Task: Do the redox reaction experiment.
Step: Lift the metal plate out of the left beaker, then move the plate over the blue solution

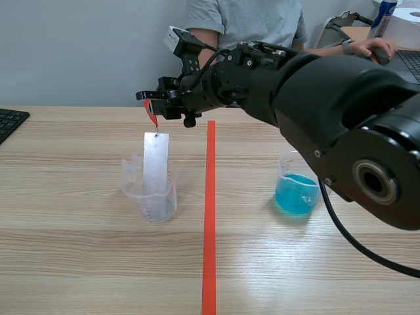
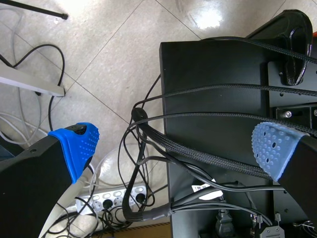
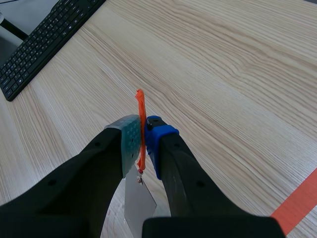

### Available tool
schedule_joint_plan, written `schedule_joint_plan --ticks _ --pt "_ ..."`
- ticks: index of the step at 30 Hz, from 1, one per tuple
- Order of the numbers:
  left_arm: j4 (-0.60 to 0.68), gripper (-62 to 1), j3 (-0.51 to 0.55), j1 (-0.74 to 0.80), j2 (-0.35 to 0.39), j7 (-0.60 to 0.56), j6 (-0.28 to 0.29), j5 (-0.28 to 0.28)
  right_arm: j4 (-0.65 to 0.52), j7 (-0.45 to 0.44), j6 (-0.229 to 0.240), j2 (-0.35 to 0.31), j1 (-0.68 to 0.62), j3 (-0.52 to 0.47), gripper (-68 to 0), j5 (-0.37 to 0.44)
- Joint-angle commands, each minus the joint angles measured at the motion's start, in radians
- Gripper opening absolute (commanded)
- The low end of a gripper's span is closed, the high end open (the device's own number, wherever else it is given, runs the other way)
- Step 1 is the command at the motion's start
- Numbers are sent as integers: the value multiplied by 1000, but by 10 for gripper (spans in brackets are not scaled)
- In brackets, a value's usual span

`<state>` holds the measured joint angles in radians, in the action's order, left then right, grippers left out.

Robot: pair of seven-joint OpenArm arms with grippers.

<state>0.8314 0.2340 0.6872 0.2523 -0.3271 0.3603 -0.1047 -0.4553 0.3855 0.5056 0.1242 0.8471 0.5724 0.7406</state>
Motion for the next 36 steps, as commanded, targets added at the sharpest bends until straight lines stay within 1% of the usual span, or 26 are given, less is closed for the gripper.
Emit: schedule_joint_plan --ticks 1,5,7,8,9,14,17,20,22,25,31,36 --pt "17 14 0 11 3 -13 1 -3 -12 -18 7 20 29 -8 -660 10" --pt "17 14 0 11 3 -13 1 -3 -12 -18 14 17 29 -8 -660 10" --pt "17 14 0 11 3 -13 1 -3 -12 -17 42 17 29 -8 -660 10" --pt "17 14 0 11 3 -13 1 -3 -12 -16 67 17 29 -8 -660 10" --pt "17 14 0 11 3 -13 1 -3 -12 -13 82 17 28 -8 -660 10" --pt "17 14 0 11 3 -13 1 -3 -17 -10 129 9 22 -8 -660 10" --pt "17 14 0 11 3 -13 1 -3 -37 -18 188 -2 6 -8 -660 10" --pt "17 14 0 11 3 -13 1 -3 -80 -33 223 -16 -16 -8 -660 10" --pt "17 14 0 11 3 -13 1 -3 -126 -39 240 -31 -35 -8 -660 10" --pt "17 14 0 10 3 -14 1 -3 -220 -41 240 -57 -73 -8 -660 10" --pt "17 14 0 11 3 -14 1 -3 -470 -40 240 -124 -179 -8 -660 -1" --pt "17 14 0 11 3 -14 1 -3 -659 -40 240 -164 -270 -8 -660 -53"
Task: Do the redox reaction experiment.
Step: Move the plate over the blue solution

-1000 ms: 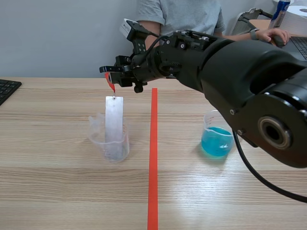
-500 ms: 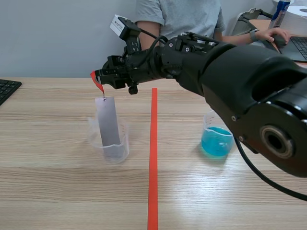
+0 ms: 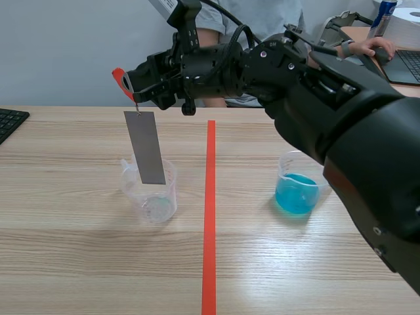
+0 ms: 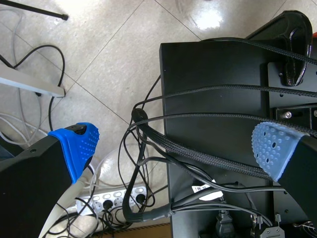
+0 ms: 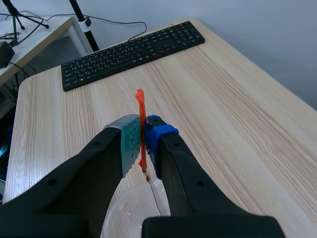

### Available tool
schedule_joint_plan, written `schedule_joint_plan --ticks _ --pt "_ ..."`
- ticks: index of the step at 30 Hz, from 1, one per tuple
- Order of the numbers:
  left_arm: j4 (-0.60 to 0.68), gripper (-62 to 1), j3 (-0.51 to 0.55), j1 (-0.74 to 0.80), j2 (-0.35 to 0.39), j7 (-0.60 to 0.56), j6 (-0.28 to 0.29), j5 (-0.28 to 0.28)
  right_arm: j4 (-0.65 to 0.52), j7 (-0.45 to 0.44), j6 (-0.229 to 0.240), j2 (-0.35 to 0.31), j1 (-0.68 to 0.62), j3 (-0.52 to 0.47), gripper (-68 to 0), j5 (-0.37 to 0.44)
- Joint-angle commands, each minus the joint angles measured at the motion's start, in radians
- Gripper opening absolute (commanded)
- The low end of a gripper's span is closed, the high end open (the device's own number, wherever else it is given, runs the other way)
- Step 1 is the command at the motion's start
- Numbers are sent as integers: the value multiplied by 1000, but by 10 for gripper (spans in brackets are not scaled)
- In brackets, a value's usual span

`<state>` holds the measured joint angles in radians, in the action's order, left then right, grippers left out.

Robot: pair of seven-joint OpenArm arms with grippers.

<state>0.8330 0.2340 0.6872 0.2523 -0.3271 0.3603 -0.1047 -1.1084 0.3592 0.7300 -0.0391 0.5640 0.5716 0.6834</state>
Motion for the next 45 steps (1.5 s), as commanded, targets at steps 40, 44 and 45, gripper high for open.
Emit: schedule_joint_plan --ticks 40,44,45 --pt "15 -394 0 11 3 -14 2 -11 -829 -63 16 -386 -452 -415 -660 -87" --pt "15 -469 0 11 3 -14 2 -11 -829 -71 16 -468 -475 -485 -660 -26" --pt "15 -484 0 11 3 -14 2 -11 -829 -74 16 -487 -481 -500 -660 -14"
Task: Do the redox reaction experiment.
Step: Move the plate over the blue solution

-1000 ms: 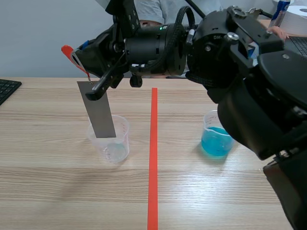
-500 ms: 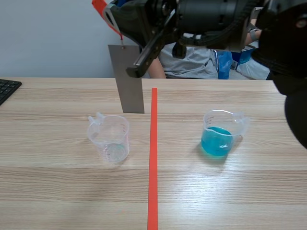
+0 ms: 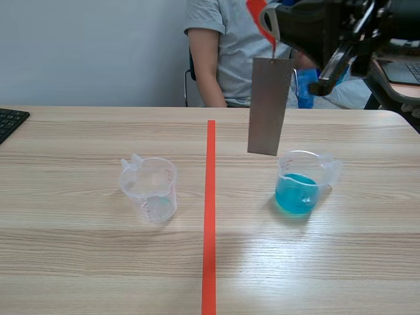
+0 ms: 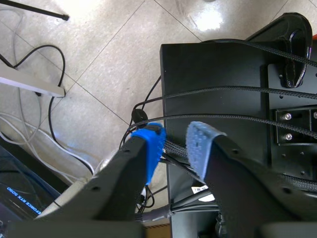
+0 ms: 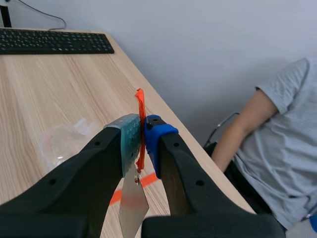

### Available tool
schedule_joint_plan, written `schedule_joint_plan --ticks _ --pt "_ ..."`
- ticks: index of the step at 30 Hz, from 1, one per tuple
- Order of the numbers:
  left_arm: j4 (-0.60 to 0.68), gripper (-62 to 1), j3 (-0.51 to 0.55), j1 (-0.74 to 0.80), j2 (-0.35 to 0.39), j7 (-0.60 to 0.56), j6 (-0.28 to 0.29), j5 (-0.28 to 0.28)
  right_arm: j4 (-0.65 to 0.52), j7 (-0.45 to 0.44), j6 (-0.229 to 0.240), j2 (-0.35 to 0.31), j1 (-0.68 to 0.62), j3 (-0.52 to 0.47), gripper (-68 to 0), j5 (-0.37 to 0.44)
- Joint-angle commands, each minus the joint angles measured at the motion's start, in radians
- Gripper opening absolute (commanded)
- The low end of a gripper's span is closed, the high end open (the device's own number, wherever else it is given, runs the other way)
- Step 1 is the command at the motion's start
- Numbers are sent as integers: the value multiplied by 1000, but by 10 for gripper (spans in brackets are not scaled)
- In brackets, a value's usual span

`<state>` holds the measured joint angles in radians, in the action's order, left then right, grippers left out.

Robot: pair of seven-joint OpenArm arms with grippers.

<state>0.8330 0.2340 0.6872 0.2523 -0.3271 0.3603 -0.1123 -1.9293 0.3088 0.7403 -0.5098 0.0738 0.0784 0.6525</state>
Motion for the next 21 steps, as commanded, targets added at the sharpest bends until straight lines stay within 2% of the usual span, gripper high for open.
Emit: schedule_joint_plan --ticks 1,6,11,21 --pt "15 -497 0 11 3 -14 2 -3 -8 -27 5 -36 5 -23 -660 33" --pt "15 -557 0 11 3 -14 2 -3 -7 -19 5 -118 3 -79 -660 117" --pt "15 -556 0 11 3 -14 3 -3 11 -15 5 -176 3 -112 -660 166" --pt "18 -556 0 11 3 -42 2 -3 154 -45 5 -201 7 -142 -660 171"
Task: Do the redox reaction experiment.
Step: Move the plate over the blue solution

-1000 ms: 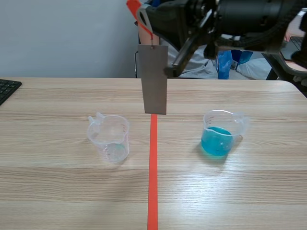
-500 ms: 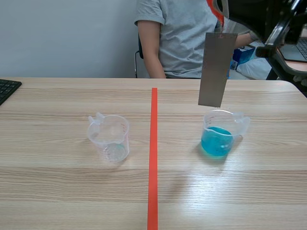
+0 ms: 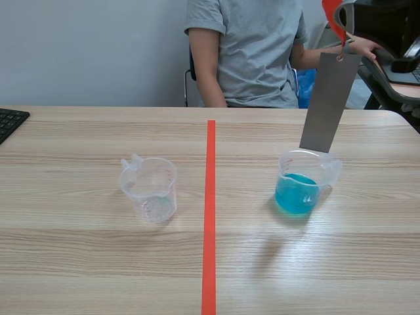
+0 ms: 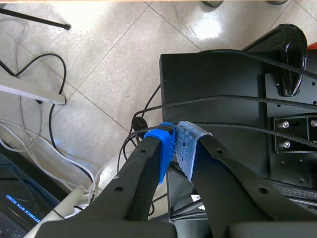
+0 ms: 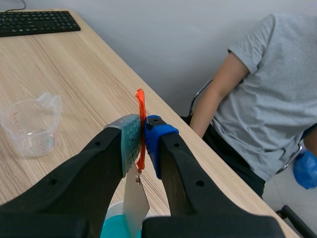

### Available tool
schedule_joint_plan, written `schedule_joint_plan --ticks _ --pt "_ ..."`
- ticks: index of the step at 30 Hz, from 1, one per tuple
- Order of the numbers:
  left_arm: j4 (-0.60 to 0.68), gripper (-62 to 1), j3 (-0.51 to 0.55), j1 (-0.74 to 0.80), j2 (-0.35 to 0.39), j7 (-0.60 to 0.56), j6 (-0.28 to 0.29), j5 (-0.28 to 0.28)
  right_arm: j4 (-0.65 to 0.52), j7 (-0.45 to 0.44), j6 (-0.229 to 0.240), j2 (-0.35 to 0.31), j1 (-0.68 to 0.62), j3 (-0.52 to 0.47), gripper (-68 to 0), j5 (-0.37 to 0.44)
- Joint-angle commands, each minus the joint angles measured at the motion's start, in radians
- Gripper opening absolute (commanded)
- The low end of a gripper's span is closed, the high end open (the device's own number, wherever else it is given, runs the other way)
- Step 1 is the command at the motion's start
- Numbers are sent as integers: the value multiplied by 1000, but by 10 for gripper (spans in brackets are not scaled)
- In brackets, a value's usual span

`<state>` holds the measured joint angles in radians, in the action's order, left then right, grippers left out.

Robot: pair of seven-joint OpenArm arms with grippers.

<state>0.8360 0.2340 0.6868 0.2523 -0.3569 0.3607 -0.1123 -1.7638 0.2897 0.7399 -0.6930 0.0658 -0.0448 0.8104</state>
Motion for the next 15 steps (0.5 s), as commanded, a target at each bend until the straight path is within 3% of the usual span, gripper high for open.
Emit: schedule_joint_plan --ticks 1,15 --pt "14 -556 0 11 2 -9 2 -2 -5 -29 6 -18 15 -20 -660 13" --pt "14 -556 0 11 1 -14 1 -2 49 -64 6 -19 20 -20 -660 11"
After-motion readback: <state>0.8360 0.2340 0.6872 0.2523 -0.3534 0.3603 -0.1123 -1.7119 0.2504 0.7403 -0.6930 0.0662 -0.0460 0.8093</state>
